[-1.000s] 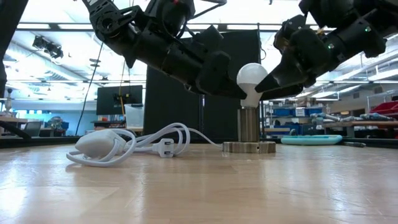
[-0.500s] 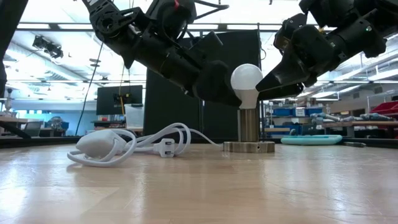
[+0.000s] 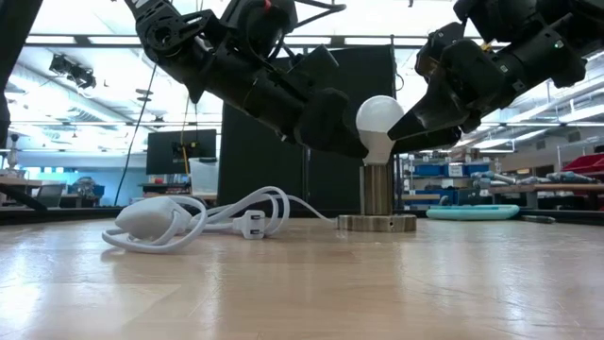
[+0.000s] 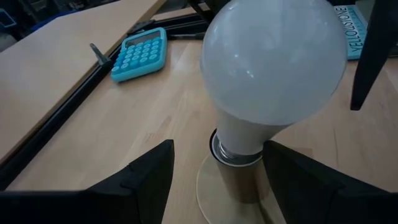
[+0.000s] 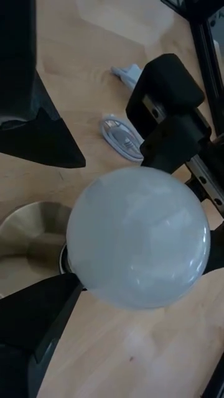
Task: Screw lightbulb
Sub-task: Insert the lightbulb into the socket
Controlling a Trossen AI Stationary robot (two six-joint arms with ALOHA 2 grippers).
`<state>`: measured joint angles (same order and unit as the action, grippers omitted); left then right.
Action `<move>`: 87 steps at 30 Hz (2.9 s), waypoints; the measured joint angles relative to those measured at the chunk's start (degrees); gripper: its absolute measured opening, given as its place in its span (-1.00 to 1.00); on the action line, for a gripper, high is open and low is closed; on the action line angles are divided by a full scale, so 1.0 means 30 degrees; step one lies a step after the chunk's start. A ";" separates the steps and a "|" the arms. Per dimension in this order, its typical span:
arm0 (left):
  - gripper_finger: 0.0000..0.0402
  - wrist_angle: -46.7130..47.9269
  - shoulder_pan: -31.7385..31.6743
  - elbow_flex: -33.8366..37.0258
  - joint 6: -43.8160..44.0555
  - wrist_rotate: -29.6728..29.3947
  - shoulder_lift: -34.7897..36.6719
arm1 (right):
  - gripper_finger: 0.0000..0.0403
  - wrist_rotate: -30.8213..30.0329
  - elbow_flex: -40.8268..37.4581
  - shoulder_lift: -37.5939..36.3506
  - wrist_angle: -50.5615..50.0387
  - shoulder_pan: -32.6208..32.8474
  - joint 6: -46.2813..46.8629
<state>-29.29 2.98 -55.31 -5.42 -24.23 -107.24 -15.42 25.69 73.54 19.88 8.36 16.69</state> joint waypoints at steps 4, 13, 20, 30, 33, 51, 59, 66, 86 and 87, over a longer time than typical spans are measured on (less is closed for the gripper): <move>0.24 -0.0009 0.0000 -0.0007 0.0265 -0.0015 0.0007 | 0.45 -0.0043 0.0000 0.0000 0.0007 0.0000 0.0080; 0.24 -0.0009 0.0000 -0.0007 0.0391 -0.0007 0.0015 | 0.45 -0.0050 0.0000 0.0000 0.0036 0.0000 0.0080; 0.24 -0.0002 0.0000 -0.0013 0.0392 -0.0006 0.0015 | 0.45 -0.0050 0.0000 0.0000 0.0044 0.0000 0.0113; 0.24 -0.0036 0.0000 -0.0029 0.0413 -0.0015 0.0015 | 0.45 -0.0411 0.0000 0.0000 -0.0007 0.0007 0.0990; 0.24 -0.0034 0.0000 -0.0029 0.0413 -0.0015 0.0015 | 0.45 -0.0510 0.0000 0.0000 -0.0009 0.0007 0.1079; 0.24 0.0300 -0.0007 -0.0044 0.0682 -0.1066 0.0015 | 0.45 -0.0734 0.0000 0.0000 -0.0012 -0.0003 0.1527; 0.24 0.0362 -0.0007 -0.0044 0.0850 -0.1472 0.0015 | 0.45 -0.0484 -0.0007 0.0000 -0.0010 0.0246 0.1949; 0.24 0.0355 -0.0051 -0.0036 0.0791 -0.1472 0.0015 | 0.45 -0.0506 -0.0015 0.0000 0.0323 0.0607 0.2135; 0.24 0.0115 -0.0379 -0.0022 0.0317 -0.0736 0.0015 | 0.45 -0.0968 -0.0015 0.0040 0.0210 0.0896 0.2579; 0.24 0.0115 -0.0379 -0.0022 0.0294 -0.0736 0.0015 | 0.45 -0.0973 -0.0010 0.0129 0.0252 0.0896 0.2582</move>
<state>-28.95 1.85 -55.37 -4.54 -26.44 -107.20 -18.34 25.66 73.93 20.64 11.05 24.43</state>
